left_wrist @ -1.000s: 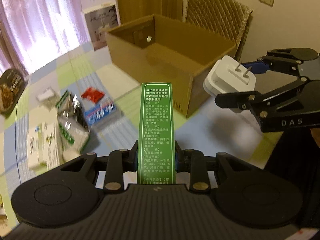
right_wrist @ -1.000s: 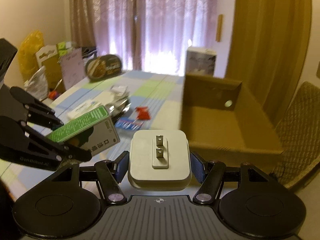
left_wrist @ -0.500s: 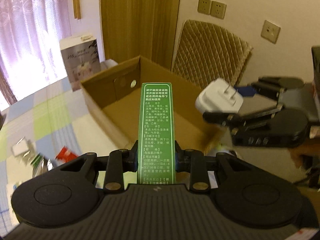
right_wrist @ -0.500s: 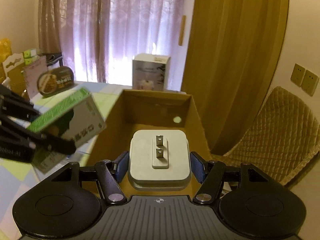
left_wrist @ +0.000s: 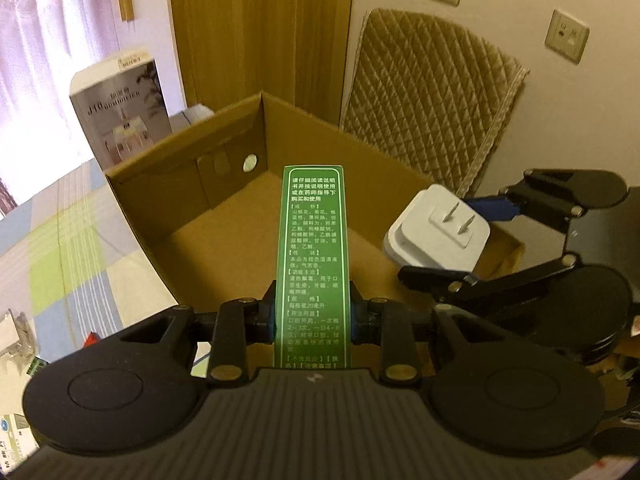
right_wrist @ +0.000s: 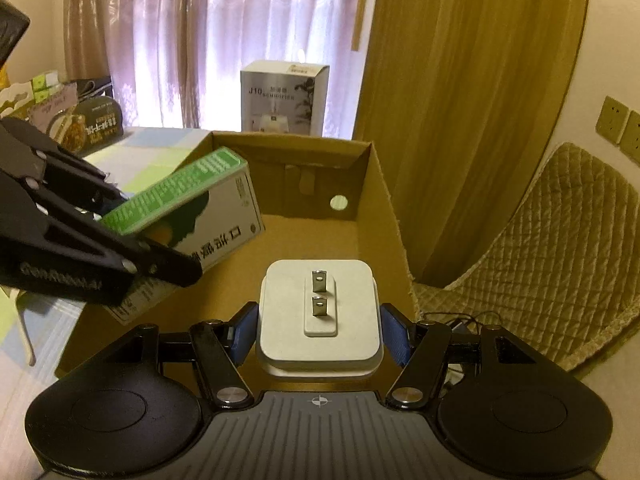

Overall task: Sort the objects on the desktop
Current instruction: 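Open both grippers to drop the adapter and green box into the cardboard box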

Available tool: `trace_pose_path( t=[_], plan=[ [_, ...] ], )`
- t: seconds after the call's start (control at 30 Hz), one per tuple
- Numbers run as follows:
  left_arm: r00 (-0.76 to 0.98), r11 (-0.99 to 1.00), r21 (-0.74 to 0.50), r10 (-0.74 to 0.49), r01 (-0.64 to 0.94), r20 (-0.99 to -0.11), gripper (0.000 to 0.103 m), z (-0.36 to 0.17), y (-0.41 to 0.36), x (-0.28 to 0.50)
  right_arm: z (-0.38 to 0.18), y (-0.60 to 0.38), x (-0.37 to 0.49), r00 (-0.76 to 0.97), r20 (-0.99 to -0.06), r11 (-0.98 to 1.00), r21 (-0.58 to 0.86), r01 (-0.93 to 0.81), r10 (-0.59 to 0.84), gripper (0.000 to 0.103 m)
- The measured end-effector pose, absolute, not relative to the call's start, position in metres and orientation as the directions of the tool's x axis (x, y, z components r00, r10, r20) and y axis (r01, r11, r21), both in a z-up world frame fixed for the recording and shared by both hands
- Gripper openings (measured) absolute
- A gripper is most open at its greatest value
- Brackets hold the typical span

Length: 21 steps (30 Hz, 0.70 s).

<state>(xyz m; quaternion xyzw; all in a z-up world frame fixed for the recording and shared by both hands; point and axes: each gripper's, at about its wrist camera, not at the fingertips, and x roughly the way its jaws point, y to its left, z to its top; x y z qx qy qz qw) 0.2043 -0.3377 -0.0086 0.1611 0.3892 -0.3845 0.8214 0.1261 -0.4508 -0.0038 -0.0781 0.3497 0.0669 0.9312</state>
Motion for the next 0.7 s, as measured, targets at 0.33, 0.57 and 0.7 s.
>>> trace_pose_path(
  t=[0.33, 0.57, 0.7],
  plan=[
    [0.442, 0.661, -0.005, -0.508, 0.751, -0.740, 0.030, -0.006, -0.330, 0.198, -0.017, -0.455, 0.137, 0.733, -0.676, 0.981, -0.073, -0.178, 0.082, 0.062],
    [0.489, 0.696, -0.012, -0.516, 0.718, -0.703, 0.034, 0.019, -0.298, 0.183, -0.015, -0.448, 0.138, 0.731, -0.674, 0.980, -0.055, -0.192, 0.106, 0.062],
    [0.503, 0.714, -0.015, -0.507, 0.700, -0.699, 0.037, 0.024, -0.281, 0.177, -0.016, -0.445, 0.143, 0.729, -0.672, 0.980, -0.027, -0.199, 0.130, 0.068]
  ],
)
